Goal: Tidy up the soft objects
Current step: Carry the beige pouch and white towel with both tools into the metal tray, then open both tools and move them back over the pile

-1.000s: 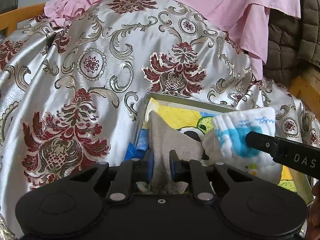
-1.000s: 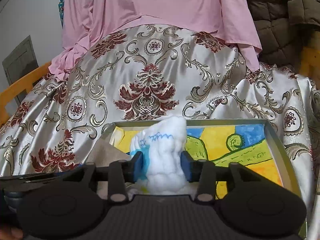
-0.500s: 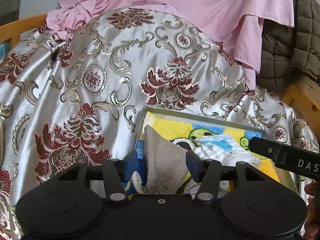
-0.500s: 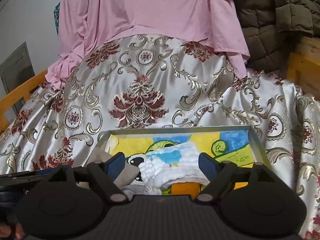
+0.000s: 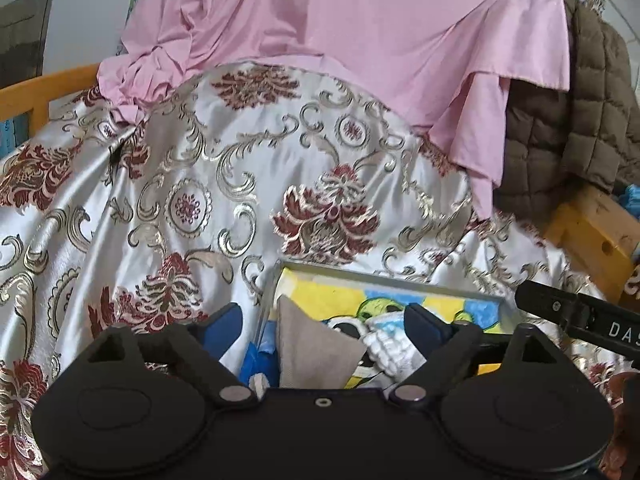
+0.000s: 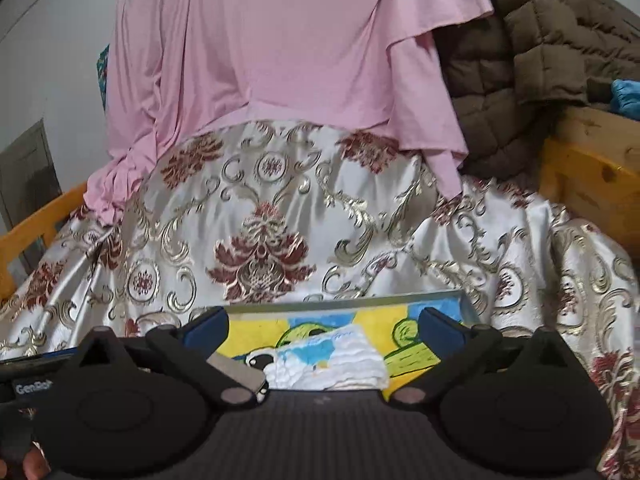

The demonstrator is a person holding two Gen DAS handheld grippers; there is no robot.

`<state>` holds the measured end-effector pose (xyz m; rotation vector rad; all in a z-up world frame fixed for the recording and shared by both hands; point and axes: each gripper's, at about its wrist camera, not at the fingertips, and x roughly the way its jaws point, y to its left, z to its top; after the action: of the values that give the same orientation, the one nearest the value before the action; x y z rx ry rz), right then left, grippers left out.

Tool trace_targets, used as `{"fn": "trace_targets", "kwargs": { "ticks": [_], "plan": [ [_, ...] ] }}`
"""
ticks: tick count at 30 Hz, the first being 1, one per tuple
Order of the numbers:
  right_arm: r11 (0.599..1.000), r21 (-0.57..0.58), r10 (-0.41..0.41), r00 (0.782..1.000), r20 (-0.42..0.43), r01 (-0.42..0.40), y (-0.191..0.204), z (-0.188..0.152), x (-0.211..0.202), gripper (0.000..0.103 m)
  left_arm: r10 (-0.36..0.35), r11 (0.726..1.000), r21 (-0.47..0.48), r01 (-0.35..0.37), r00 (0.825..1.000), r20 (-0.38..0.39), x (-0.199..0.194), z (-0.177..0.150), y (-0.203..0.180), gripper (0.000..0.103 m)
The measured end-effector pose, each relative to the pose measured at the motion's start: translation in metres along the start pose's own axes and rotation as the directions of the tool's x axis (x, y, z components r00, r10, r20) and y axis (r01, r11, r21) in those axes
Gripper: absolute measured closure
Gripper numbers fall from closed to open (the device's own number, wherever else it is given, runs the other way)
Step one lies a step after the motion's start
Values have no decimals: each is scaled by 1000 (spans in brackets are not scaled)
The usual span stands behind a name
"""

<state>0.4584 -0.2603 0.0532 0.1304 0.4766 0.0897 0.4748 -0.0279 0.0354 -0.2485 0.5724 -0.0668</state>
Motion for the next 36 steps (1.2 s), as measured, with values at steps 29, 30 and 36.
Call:
{"fn": "trace_targets", "kwargs": {
  "ticks": [29,30,36],
  "plan": [
    [998,-58,-6,982,189,17,1,-38,-185,0,-57,998,32,52,978,200,-175,-42,-13,1],
    [998,-62,-5,981,193,17,2,-40,-191,0,-58,998,37,51,977,206,-181,-45,-14,1],
    [996,-88,-14,973,229,35,10,-62,-229,0,-61,997,61,48,969,238,-217,-65,-12,1]
  ]
}}
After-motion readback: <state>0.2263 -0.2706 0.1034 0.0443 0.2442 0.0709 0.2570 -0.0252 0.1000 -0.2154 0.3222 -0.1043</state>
